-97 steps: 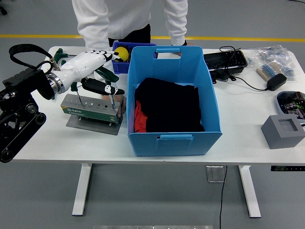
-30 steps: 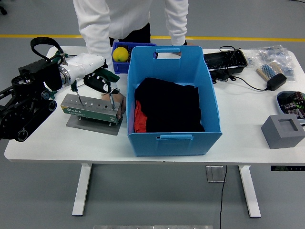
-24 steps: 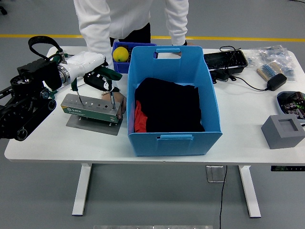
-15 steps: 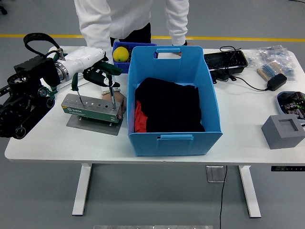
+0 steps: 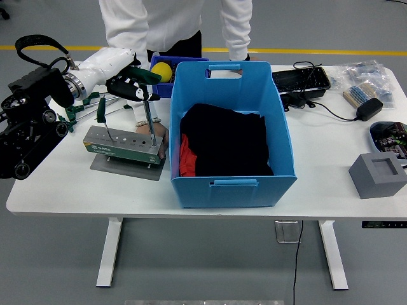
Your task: Lift tool from toolbox,place it in box,lift tool from toolbox,place it in box
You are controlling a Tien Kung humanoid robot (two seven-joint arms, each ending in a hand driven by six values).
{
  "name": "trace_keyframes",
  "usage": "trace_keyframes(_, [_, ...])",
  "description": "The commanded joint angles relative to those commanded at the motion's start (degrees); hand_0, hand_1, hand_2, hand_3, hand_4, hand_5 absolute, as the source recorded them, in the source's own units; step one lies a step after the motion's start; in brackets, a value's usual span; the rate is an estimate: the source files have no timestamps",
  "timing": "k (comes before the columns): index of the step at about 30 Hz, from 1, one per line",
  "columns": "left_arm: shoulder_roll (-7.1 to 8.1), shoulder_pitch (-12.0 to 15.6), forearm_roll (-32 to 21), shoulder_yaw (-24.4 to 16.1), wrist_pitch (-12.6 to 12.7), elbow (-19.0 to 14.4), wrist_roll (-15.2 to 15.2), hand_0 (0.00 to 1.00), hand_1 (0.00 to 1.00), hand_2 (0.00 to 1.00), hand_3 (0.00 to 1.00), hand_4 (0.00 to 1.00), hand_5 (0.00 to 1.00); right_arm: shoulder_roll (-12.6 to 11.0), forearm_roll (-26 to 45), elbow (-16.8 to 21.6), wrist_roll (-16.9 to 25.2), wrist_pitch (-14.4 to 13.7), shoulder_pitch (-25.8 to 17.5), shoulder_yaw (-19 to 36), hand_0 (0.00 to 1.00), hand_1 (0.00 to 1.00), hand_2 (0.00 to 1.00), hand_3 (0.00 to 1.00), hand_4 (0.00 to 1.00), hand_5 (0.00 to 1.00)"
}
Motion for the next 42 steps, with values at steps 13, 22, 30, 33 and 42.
trace_keyframes(13, [2.83,-2.7,-1.3,1.4,-2.3,-0.7,0.6,0.179,0.002,0.033,0.033,0.819,0.663,0.0,0.5,0.0,0.1,0.0,0.0,-0.3,0.671,0.645,0.719,0.573,0.780,0.679])
trace_keyframes(22, [4.99,-5.3,-2.3,2.9,-4.2,-2.0,1.0,0.181,0.002,0.031,0.030,0.791,0.647,0.0,0.5,0.0,0.1,0.0,0.0,-0.3,0.671,0.645,0.719,0.573,0.780,0.679])
trace_keyframes(30, [6.84,-8.3,-2.9,4.5,-5.8,-3.3,1.4,0.181,0.002,0.031,0.033,0.771,0.643,-0.1,0.2,0.0,0.0,0.0,-0.1,-0.1,0.671,0.645,0.719,0.573,0.780,0.678])
trace_keyframes(33, [7.36,-9.1,-3.3,4.6,-6.4,-3.9,1.6,0.181,0.002,0.031,0.033,0.771,0.643,-0.1,0.2,-0.1,0.0,0.0,-0.1,-0.1,0.671,0.645,0.719,0.573,0.780,0.678])
trace_keyframes(42, [6.35,-11.7,-3.7,1.9,-8.3,-6.8,2.2,0.181,0.002,0.031,0.034,0.751,0.635,-0.2,0.9,-0.2,0.2,0.1,-0.3,-0.3,0.671,0.645,0.719,0.573,0.781,0.679])
